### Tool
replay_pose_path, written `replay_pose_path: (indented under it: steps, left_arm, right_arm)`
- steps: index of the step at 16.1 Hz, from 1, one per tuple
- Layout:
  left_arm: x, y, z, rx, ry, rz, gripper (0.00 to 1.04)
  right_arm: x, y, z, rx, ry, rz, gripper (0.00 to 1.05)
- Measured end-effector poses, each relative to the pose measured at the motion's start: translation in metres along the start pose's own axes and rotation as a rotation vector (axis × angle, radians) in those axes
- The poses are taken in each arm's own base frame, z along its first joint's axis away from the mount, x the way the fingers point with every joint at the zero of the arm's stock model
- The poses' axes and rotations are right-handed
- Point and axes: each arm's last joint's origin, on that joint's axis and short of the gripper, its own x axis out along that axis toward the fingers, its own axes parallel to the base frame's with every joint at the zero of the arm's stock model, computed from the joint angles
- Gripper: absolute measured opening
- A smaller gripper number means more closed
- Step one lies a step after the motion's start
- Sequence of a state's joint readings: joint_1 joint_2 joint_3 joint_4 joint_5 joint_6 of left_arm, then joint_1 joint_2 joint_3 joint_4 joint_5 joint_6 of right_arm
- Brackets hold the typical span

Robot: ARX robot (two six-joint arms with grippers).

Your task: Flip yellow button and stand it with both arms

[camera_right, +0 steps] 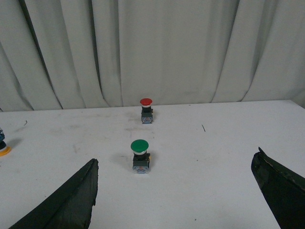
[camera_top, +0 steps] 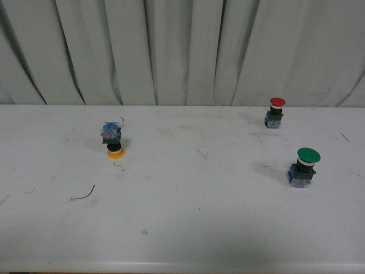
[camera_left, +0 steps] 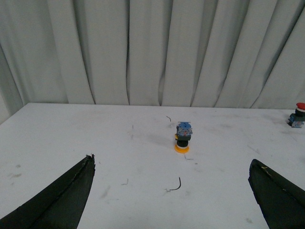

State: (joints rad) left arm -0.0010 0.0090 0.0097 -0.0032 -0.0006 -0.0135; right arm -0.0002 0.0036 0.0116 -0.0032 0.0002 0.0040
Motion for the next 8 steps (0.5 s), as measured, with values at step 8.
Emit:
replay_pose_path:
  steps: [8]
  left_arm:
    - [0.0000, 0.0000, 0.0000, 0.000, 0.000, 0.000, 0.98]
  right_arm:
    - [0.0000, 0.0000, 0.0000, 0.000, 0.000, 0.000, 0.98]
